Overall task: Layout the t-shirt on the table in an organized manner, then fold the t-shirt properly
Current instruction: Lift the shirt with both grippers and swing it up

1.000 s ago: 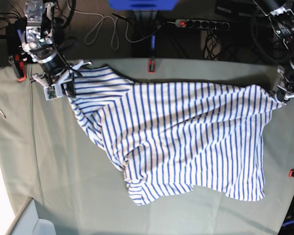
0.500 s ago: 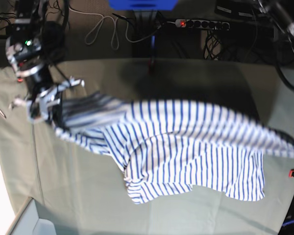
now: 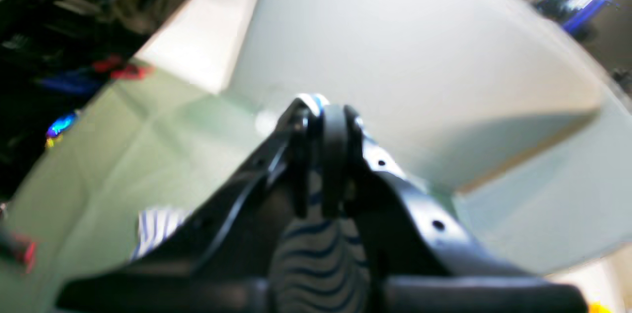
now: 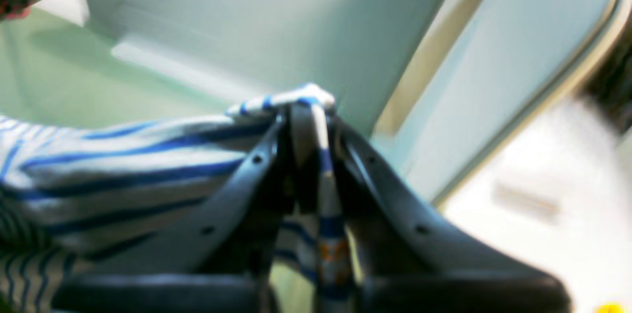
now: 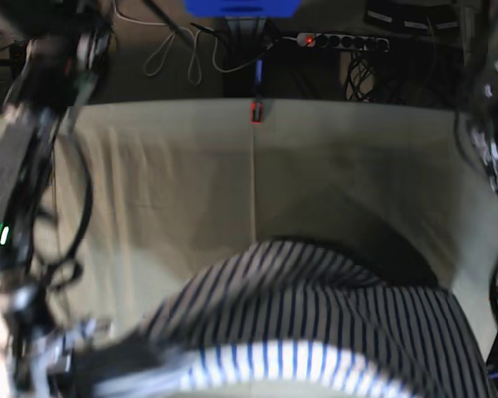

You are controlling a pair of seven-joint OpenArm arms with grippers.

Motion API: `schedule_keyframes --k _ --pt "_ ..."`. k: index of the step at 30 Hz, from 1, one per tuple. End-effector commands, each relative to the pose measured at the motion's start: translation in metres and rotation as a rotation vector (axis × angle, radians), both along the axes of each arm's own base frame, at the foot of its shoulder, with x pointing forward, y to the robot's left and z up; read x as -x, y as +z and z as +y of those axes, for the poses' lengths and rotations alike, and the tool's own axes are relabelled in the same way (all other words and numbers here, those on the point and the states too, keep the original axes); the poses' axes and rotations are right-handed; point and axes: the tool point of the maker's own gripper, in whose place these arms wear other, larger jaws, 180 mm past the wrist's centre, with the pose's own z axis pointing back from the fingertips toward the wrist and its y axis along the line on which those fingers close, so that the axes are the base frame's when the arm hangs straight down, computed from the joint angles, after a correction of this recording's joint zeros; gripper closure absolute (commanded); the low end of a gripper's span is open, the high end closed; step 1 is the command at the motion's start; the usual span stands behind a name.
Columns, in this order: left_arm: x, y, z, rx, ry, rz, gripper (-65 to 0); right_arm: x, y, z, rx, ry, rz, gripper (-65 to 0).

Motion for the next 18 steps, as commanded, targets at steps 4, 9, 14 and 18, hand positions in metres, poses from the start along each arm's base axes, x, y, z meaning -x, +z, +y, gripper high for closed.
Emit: schedule_keyframes --k 4,9,14,18 --pt "-0.034 0.096 -0.022 -0.007 -0.024 -0.168 -0.3 -0.035 0.1 -0.016 0.011 -0.016 -0.169 0.0" --pt "-0.051 0.156 -0.044 -0.032 -0.034 -0.282 -0.3 -0.054 0.172 -0.037 0.008 -0.042 -0.265 0.0" --pt "-0.05 0.165 -0.044 -0.047 -0.025 -0.314 -0.3 -0.042 0.196 -0.056 0.058 -0.085 -0.313 0.0" --pt "-0.042 0.123 -0.008 0.012 0.037 -0.271 -0.3 -0.03 0.141 -0.067 0.096 -0.111 -0.227 0.0"
